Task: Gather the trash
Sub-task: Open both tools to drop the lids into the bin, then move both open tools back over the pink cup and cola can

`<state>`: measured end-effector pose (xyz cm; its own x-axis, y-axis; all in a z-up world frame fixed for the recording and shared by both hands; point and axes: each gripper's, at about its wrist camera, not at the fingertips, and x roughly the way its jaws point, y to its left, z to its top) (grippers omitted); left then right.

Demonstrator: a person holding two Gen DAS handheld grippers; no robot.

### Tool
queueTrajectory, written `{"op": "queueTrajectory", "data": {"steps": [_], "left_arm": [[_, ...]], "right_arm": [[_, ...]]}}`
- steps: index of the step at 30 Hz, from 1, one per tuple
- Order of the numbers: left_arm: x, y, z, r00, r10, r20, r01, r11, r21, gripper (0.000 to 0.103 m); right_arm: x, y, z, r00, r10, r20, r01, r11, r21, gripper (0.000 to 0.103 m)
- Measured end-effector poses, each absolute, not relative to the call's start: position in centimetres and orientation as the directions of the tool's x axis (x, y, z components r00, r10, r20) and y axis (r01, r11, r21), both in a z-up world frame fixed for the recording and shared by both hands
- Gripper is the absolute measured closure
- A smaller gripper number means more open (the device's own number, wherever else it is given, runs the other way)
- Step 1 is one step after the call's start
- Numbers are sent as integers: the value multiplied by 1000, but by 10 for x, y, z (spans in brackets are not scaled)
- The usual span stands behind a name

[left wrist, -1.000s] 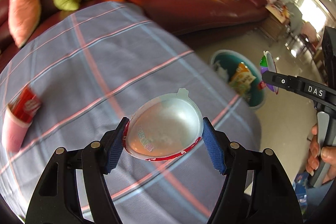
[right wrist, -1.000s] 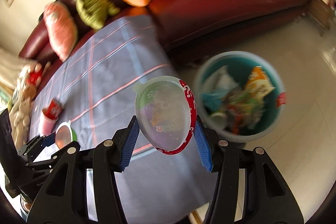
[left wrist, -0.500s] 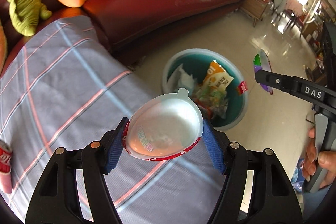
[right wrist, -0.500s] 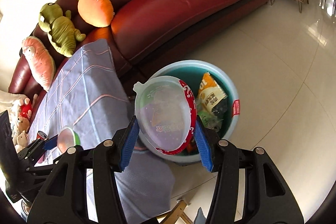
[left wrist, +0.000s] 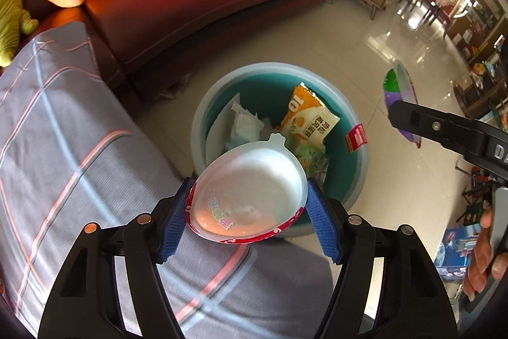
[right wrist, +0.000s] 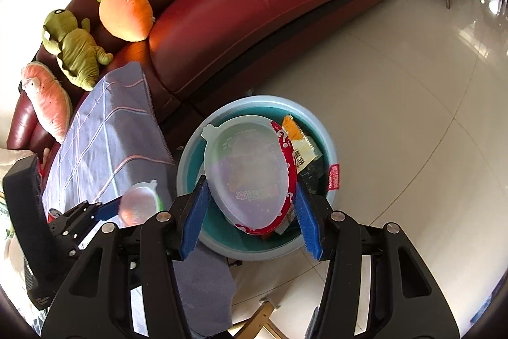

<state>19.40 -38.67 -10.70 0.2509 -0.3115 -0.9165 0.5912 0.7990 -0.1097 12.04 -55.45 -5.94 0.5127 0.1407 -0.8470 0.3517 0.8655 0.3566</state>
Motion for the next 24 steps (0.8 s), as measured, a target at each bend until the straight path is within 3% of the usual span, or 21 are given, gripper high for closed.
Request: {"op": "queueTrajectory", "data": {"steps": [7, 10, 24], "left_arm": [[212, -401, -112, 247, -313, -917, 587, 802, -115, 31], [218, -405, -117, 235, -297, -925, 580, 807, -112, 15], [217, -367, -118, 222, -280, -934, 514, 848, -132, 14]], "right_arm": [[128, -566, -56, 503, 119, -856, 375, 862, 340, 53], [134, -565, -54, 496, 116, -860, 374, 866, 333, 53], [157, -548, -64, 463, 147, -874, 328, 888, 323, 52]]}}
